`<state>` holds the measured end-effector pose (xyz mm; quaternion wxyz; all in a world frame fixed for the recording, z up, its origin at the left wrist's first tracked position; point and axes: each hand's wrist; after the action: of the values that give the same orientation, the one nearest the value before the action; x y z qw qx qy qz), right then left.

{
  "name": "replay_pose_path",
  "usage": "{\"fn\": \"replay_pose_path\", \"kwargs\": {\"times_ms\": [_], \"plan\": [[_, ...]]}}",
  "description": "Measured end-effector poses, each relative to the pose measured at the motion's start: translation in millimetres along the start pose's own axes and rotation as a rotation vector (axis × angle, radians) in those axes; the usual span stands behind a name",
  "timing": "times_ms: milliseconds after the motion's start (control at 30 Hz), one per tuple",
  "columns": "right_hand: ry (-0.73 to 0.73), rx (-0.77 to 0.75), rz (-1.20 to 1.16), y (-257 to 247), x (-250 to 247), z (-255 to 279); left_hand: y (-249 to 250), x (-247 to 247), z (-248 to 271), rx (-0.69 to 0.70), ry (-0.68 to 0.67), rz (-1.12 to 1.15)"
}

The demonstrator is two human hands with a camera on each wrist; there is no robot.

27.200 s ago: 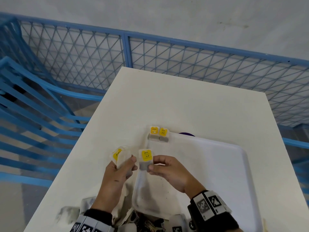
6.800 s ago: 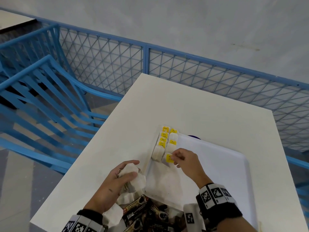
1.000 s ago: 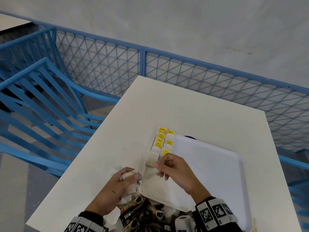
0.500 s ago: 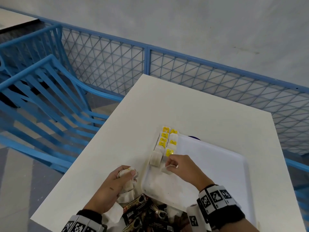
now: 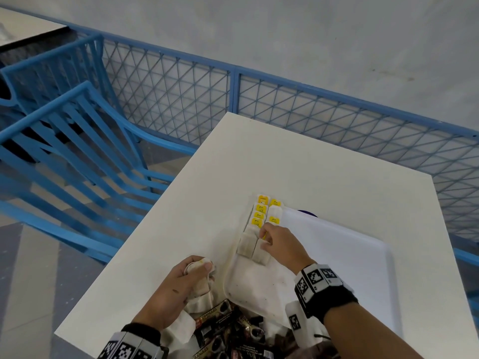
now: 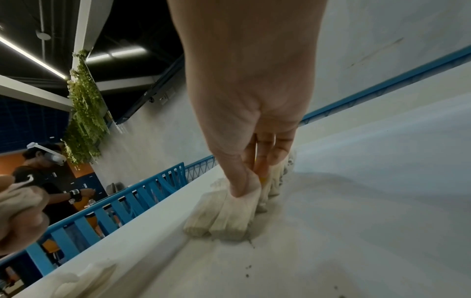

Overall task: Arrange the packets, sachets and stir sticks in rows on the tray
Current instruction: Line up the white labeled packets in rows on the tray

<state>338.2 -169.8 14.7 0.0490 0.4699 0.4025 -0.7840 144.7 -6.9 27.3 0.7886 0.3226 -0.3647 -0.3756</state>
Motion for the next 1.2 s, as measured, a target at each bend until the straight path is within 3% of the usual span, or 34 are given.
{"fn": "replay_pose_path", "kwargs": {"times_ms": [300,433,600,800,1000,1200], "plan": [[0.143,-0.038,0.124,-2,6,3,1,7,-5,-0.03,0.015,0.036],[0.244,-0.101,-0.002,-21,5,16,1,10,-8,-0.027,0.013,0.057],[0.096,-0.168,-0.283,-62,10,48,2,15,-8,0.003,0.003,0.041],[-0.033,-0.249,-0.384,-79,24,70,8,20,-3,0.028,-0.027,-0.035],[0.031,-0.093,-0.361,-77,39,69,5,24,-1,0.063,-0.001,-0.08],[-0.014,-0.031,-0.402,-76,40,70,1,21,-1,0.043,-0.035,-0.08]]}}
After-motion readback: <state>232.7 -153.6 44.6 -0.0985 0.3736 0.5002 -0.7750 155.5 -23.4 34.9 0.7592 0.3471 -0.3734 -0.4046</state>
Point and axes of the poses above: each hand's wrist, its own z-axis away from the middle knuckle, its own x-axis out of the palm, y = z × x, and after that the axes turned 4 degrees about -x, right-handed
